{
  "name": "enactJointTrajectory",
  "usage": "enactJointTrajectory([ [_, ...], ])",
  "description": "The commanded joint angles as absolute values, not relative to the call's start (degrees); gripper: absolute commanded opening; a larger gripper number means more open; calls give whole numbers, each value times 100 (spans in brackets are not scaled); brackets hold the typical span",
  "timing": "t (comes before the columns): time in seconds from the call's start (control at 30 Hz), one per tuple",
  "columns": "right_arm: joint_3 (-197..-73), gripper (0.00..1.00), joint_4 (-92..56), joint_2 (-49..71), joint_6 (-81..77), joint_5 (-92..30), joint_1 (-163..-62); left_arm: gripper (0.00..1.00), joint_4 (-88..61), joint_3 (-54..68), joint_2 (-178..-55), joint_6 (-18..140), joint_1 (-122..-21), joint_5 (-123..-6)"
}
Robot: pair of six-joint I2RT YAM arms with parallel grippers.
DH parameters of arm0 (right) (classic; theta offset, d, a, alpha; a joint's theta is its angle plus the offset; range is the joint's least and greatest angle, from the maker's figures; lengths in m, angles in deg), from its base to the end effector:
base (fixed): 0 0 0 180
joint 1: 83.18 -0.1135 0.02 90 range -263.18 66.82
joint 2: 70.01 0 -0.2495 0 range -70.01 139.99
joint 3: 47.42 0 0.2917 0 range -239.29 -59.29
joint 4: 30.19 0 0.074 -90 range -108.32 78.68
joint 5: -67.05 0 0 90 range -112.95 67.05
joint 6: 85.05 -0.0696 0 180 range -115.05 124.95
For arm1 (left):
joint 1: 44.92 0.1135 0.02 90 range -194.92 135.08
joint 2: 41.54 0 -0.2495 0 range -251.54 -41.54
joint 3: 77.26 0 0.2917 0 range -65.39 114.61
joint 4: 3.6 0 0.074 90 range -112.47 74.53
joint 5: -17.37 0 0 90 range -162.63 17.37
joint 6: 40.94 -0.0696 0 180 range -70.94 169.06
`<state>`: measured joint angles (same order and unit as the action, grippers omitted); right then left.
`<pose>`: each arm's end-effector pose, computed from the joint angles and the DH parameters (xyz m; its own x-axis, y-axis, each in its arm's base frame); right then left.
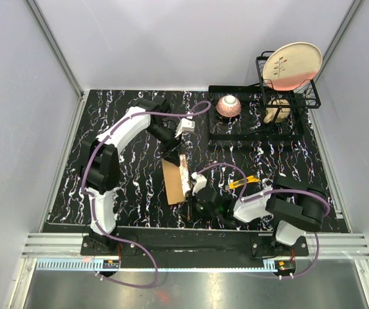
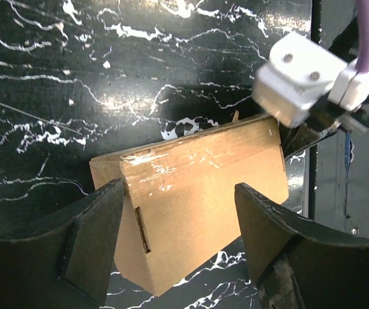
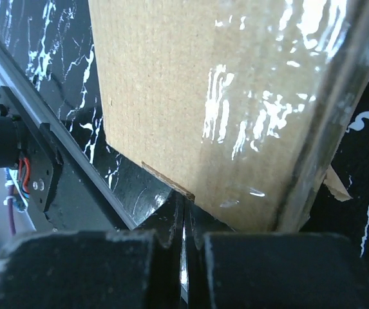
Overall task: Unpack the express box
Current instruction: Adjust the express box at the center of the board.
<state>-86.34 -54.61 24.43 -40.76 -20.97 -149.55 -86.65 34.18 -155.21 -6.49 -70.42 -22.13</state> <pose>0.1334 0.2990 0.0476 -0.7915 -0.0243 -0.6107 -0.4829 0.6374 0.6005 0.3572 -0.2299 0.2128 -0.2358 0.6936 -0.6807 0.9291 -0.0445 -0.3672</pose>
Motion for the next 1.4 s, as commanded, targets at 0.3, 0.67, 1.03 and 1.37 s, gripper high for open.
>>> enactJointTrajectory([
  [0.3, -8319, 0, -6894, 3062, -4936, -2039, -14322, 69, -10406, 2699, -14701, -579, -7620, -1489],
  [0.67, -8012, 3, -7641, 3327, -5314, -1803, -14110, 69, -10406, 2163, -13699, -227, -8465, -1357],
  [1.03, -7898, 4, -7773, 3248, -5209, -1820, -14102, 68, -10406, 1600, -13436, -341, -8465, -1427],
  [1.37, -7380, 95, -9865, 3520, -3682, -2549, -14110, 67, -10415, 1705, -13391, -332, -8465, -1507],
])
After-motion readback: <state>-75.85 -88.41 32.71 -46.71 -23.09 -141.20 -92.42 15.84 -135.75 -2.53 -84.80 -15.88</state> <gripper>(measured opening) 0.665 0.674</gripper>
